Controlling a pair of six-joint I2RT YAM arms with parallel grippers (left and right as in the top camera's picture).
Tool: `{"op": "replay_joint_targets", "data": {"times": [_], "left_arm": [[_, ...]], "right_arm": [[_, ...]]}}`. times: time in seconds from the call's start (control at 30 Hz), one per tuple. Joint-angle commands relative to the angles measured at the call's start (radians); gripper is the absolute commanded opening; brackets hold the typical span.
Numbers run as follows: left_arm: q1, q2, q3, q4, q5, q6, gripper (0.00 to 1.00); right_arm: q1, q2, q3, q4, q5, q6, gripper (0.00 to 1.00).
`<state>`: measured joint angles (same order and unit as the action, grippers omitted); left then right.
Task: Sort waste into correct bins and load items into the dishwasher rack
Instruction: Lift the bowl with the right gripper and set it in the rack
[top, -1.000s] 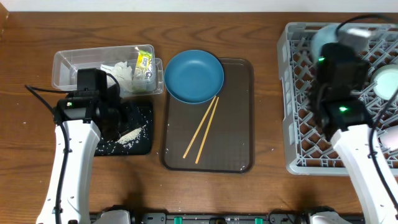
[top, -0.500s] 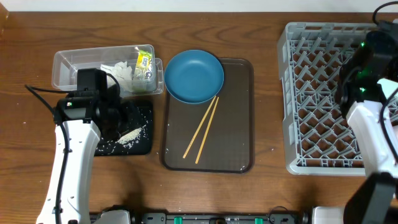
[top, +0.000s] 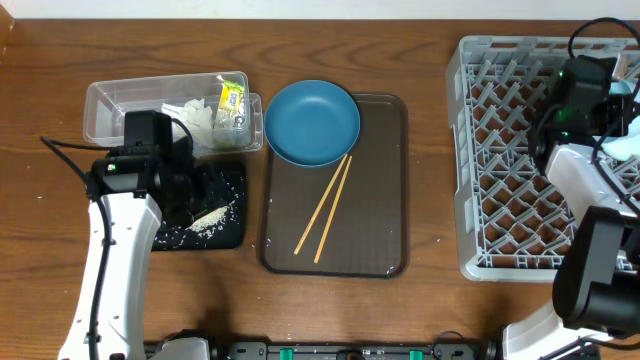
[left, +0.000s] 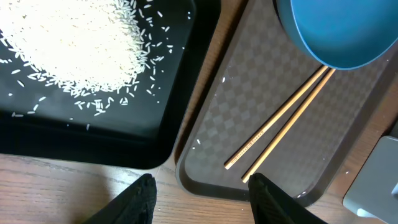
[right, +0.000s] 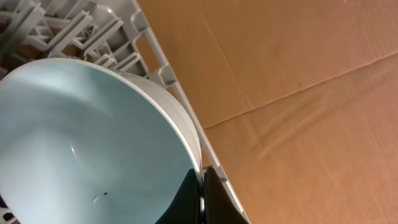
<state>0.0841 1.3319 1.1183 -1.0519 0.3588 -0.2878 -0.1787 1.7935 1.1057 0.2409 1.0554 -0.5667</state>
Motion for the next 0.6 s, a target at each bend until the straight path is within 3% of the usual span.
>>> {"op": "replay_joint_targets", "data": {"times": [0.0,0.57], "left_arm": [[0.005,-0.007,0.005,-0.006,-0.013,0.005,0.51],[0.005,-0.007,0.005,-0.005,-0.013,0.005,0.52]], "right_arm": [[0.013,0.009,0.013,-0.006,0.016,0.048,0.01],[0.048,0.009,0.012,-0.084,-0.011,0.077,0.01]]}}
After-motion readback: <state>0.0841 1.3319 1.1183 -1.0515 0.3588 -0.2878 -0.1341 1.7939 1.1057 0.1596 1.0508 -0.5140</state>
